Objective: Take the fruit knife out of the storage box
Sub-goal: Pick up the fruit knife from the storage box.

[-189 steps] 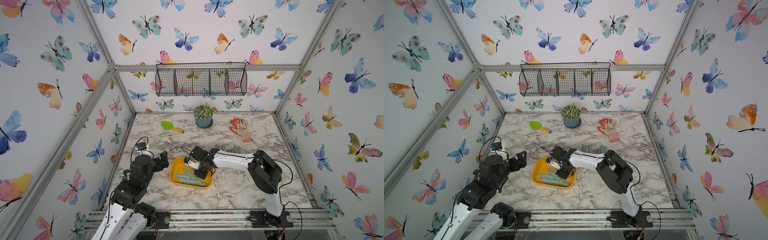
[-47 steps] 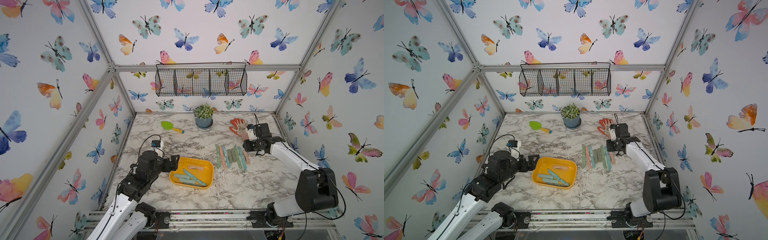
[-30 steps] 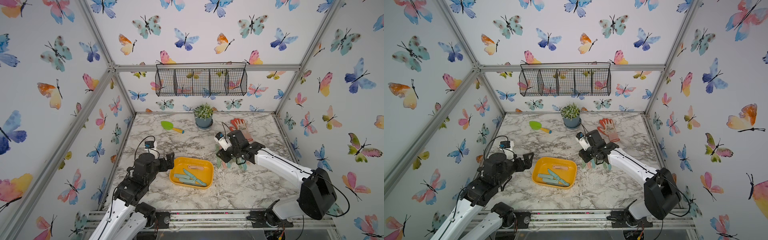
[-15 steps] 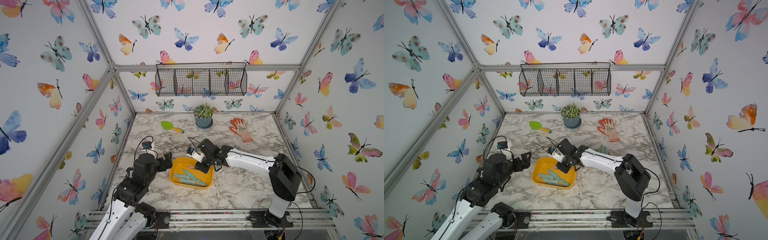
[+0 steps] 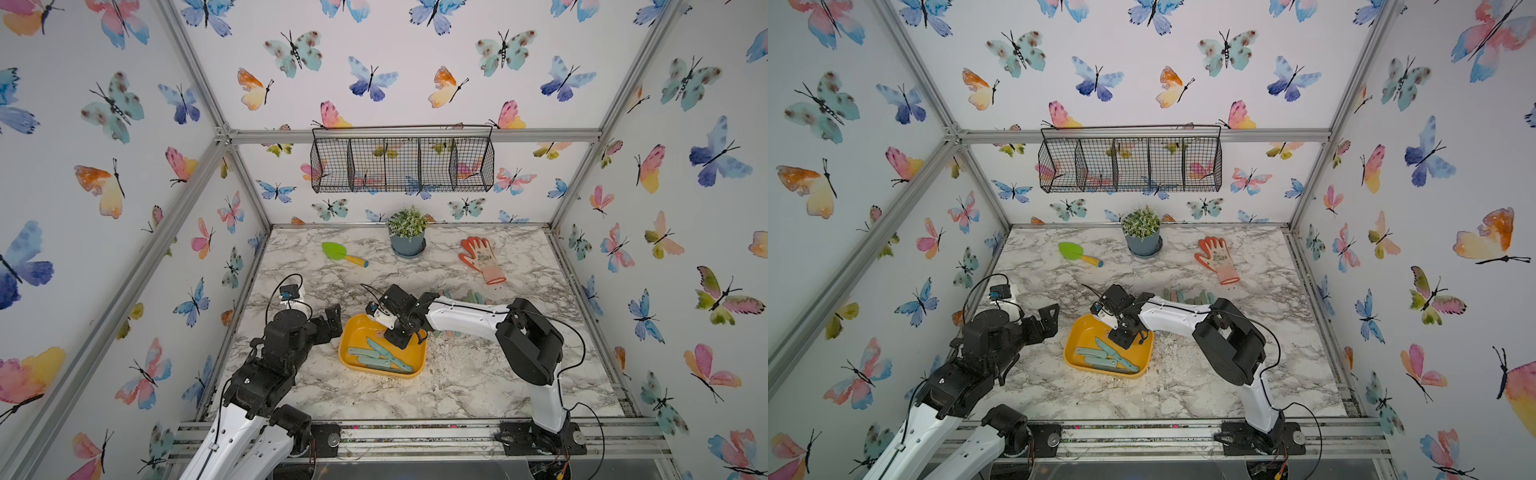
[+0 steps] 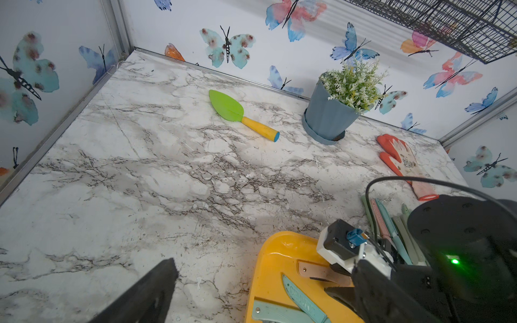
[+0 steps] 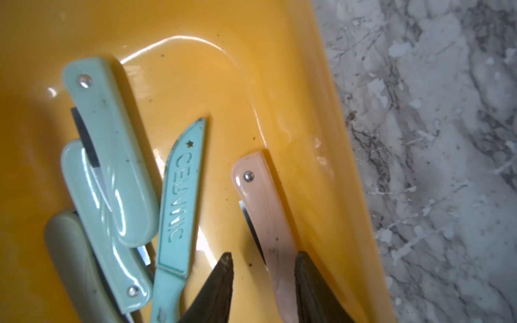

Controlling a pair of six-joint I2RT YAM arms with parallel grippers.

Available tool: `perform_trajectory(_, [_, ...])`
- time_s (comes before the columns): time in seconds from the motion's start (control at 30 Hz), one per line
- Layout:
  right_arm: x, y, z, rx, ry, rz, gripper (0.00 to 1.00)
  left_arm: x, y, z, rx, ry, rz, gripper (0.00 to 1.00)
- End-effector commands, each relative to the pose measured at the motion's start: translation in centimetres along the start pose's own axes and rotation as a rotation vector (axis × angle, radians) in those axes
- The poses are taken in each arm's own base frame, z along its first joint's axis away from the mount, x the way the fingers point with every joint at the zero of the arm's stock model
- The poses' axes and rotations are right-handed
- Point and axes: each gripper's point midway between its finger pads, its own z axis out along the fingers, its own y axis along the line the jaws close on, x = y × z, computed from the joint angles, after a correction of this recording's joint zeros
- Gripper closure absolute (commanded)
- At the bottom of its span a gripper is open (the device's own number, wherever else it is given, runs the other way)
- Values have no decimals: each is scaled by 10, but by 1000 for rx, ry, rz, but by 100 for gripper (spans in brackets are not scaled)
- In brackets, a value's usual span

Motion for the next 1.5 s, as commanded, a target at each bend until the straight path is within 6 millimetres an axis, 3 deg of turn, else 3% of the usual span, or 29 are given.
perform_trajectory(0.0, [8, -4, 6, 35, 55, 3, 59, -5, 1, -3, -9, -19, -6, 2])
perform_trajectory(0.37, [19, 4, 19, 5, 107, -11, 58, -6, 1, -4, -8, -22, -7, 2])
perform_trajectory(0.73, [25, 8, 23, -6, 137, -9, 68, -7, 1, -5, -8, -25, -8, 1])
perform_trajectory(0.9, [25, 8, 23, 7, 149, -16, 62, -7, 1, -5, -6, -28, -9, 2])
perform_trajectory(1.2, [30, 9, 30, 23, 193, -18, 62, -7, 1, -5, -5, -25, -8, 2])
perform_trajectory(1.47, [25, 8, 28, 39, 198, -21, 73, -8, 1, -6, -7, -29, -10, 2])
